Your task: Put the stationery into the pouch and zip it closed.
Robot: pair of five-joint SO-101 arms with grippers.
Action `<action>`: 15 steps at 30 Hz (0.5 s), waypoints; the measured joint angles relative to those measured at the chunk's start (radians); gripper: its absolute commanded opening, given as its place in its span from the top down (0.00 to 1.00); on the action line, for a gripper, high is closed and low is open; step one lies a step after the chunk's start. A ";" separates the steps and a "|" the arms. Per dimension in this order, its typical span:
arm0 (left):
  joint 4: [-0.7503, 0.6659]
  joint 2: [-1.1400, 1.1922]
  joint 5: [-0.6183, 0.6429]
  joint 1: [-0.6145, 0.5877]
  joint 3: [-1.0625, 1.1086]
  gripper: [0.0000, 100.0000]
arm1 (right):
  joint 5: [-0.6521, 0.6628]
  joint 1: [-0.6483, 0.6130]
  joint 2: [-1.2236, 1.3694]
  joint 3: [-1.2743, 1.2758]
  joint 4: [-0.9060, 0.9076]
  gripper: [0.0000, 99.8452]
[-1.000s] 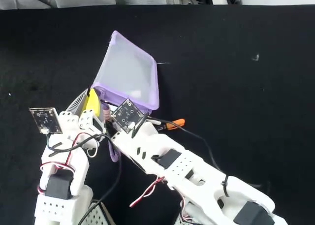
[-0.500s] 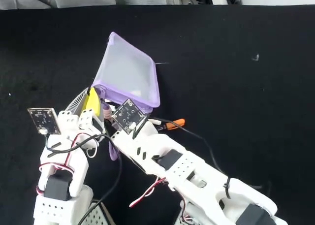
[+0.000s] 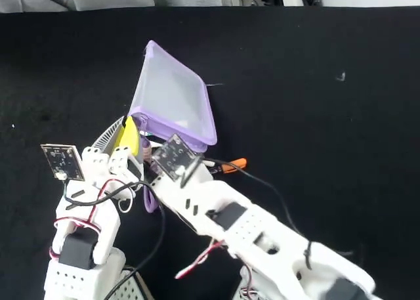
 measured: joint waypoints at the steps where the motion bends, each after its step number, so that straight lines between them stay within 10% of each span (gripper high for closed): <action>1: 0.000 0.000 0.000 0.000 0.000 0.97 | 0.000 0.000 -0.032 0.020 0.000 0.90; 15: 0.000 0.000 0.000 0.084 -0.020 0.97 | 0.000 0.000 -0.476 0.249 0.000 0.90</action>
